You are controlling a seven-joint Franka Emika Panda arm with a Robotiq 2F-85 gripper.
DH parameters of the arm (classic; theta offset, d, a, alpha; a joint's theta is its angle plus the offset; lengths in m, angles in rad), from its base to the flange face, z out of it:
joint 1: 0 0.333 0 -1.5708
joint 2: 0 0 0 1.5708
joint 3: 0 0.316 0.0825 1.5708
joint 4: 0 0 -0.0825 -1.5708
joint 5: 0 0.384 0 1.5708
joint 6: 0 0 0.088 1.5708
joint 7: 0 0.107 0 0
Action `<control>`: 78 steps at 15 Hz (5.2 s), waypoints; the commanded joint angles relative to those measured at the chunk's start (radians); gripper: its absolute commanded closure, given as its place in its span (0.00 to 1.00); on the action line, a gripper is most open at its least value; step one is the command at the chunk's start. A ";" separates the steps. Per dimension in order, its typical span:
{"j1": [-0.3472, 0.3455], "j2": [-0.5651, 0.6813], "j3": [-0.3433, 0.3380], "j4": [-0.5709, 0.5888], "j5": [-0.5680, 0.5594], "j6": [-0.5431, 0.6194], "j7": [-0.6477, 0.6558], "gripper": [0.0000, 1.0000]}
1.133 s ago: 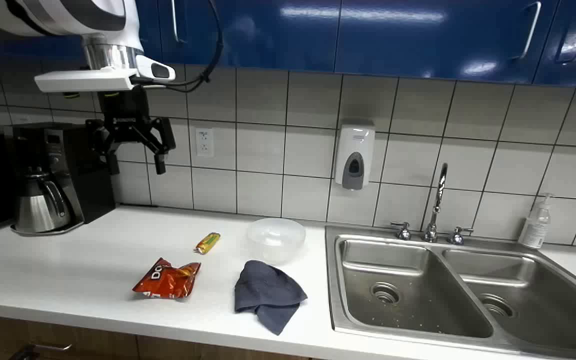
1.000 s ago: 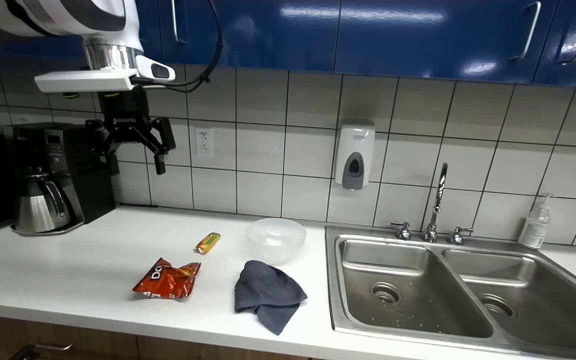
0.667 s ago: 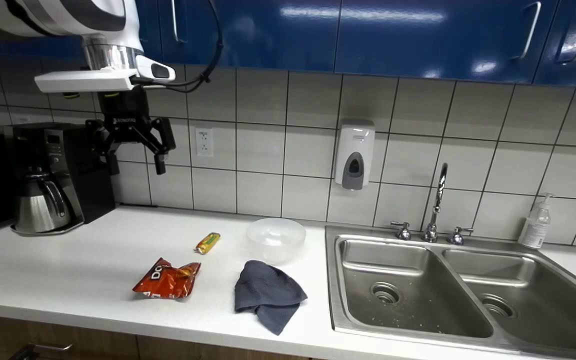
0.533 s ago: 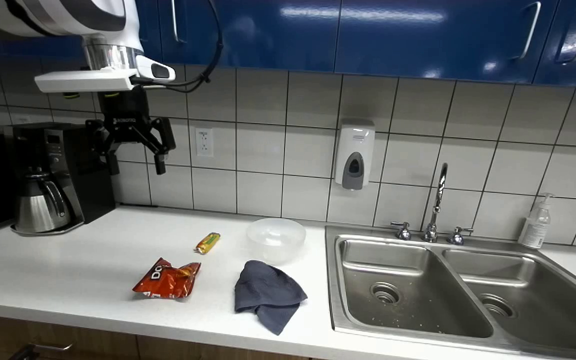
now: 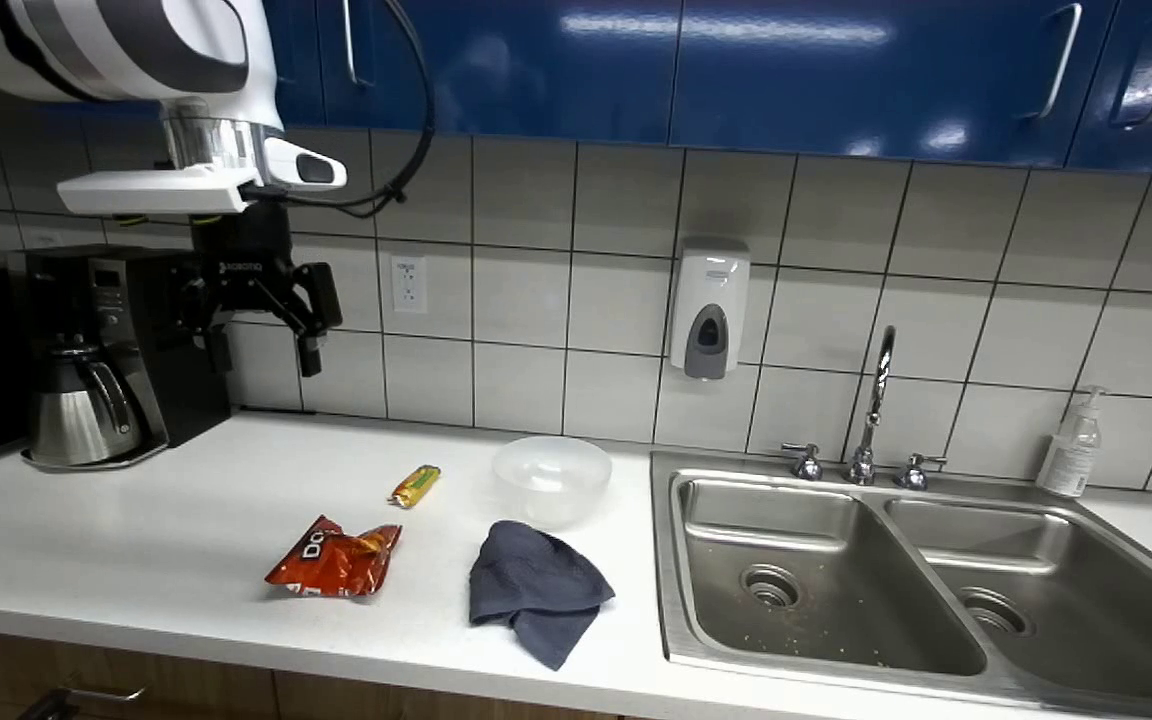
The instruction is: Put the Doritos' packet in the bowl
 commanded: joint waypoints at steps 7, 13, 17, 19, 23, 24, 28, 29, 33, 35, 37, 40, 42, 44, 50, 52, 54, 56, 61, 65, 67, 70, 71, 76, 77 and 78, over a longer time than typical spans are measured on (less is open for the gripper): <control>-0.064 0.089 0.081 -0.132 -0.004 0.289 0.440 0.00; -0.111 0.285 0.137 -0.106 -0.057 0.474 0.752 0.00; -0.114 0.413 0.108 -0.050 -0.156 0.557 0.923 0.00; -0.102 0.464 0.078 -0.021 -0.214 0.588 1.016 0.00; -0.050 0.568 0.009 0.046 -0.273 0.622 1.150 0.00; -0.031 0.592 -0.009 0.061 -0.282 0.628 1.177 0.00; 0.072 0.683 -0.087 0.124 -0.324 0.644 1.317 0.00; 0.102 0.706 -0.106 0.140 -0.335 0.646 1.354 0.00; 0.197 0.802 -0.157 0.202 -0.313 0.647 1.440 0.00; 0.227 0.846 -0.177 0.229 -0.295 0.644 1.463 0.00; 0.248 0.882 -0.194 0.248 -0.280 0.646 1.473 0.00; 0.270 0.927 -0.217 0.271 -0.258 0.644 1.476 0.00; 0.282 0.946 -0.229 0.280 -0.244 0.645 1.473 0.00; 0.290 0.957 -0.238 0.287 -0.228 0.645 1.469 0.28; 0.322 0.968 -0.266 0.306 -0.217 0.641 1.472 0.75; 0.334 0.970 -0.277 0.310 -0.223 0.639 1.474 0.91; 0.343 0.970 -0.285 0.313 -0.225 0.638 1.475 1.00; 0.352 0.963 -0.291 0.316 -0.227 0.640 1.475 1.00; 0.381 0.913 -0.311 0.322 -0.245 0.655 1.480 1.00; 0.397 0.877 -0.322 0.321 -0.249 0.675 1.479 1.00; 0.400 0.852 -0.329 0.316 -0.256 0.684 1.481 1.00; 0.399 0.819 -0.349 0.312 -0.270 0.698 1.487 1.00; 0.397 0.810 -0.361 0.315 -0.276 0.699 1.493 1.00; 0.361 0.788 -0.392 0.337 -0.283 0.691 1.489 1.00; 0.354 0.789 -0.402 0.344 -0.285 0.689 1.491 1.00; 0.345 0.788 -0.405 0.350 -0.282 0.687 1.488 1.00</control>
